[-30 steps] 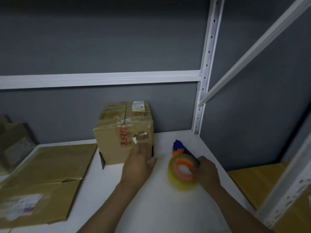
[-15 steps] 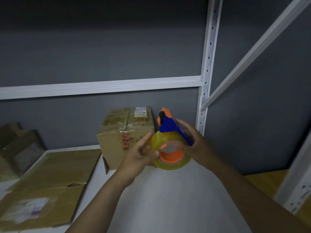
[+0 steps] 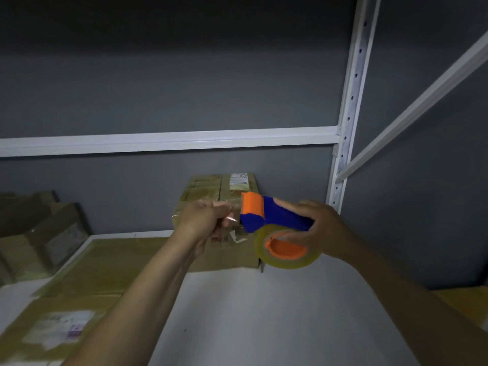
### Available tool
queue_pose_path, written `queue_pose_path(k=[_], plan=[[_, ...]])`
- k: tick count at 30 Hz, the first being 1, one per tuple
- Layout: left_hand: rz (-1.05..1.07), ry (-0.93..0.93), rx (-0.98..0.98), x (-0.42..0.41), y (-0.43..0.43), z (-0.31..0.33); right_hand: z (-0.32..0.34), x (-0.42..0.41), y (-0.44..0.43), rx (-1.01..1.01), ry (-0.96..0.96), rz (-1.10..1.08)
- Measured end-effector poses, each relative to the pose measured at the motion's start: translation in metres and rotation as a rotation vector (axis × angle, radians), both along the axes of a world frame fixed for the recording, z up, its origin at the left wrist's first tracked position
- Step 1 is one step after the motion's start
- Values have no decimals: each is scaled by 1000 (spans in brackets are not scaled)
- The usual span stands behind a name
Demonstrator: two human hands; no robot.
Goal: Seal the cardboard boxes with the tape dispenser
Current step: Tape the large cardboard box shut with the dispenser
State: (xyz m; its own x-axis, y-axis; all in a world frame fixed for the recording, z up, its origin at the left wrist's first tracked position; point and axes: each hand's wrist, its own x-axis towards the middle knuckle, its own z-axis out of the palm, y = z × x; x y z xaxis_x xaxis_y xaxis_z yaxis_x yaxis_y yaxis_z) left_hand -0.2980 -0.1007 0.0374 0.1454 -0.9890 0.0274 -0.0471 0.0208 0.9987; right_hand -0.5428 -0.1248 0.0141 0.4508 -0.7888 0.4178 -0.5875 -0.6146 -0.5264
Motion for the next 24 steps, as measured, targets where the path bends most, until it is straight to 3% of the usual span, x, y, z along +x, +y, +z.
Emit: queue_pose_path(k=[5,13,18,24], plan=[[241,-10,11,68,-16,-7,8,-6,-21,-50,219,-77],[369,-187,28,113,-36,-18,58,46,-30,-217,599,-164],[385,-312,74,134,-54,-29,74,90,-40,-229,665,-166],[343,-201,83,143,-68,-55,76,109,-47,-254,732,-151]])
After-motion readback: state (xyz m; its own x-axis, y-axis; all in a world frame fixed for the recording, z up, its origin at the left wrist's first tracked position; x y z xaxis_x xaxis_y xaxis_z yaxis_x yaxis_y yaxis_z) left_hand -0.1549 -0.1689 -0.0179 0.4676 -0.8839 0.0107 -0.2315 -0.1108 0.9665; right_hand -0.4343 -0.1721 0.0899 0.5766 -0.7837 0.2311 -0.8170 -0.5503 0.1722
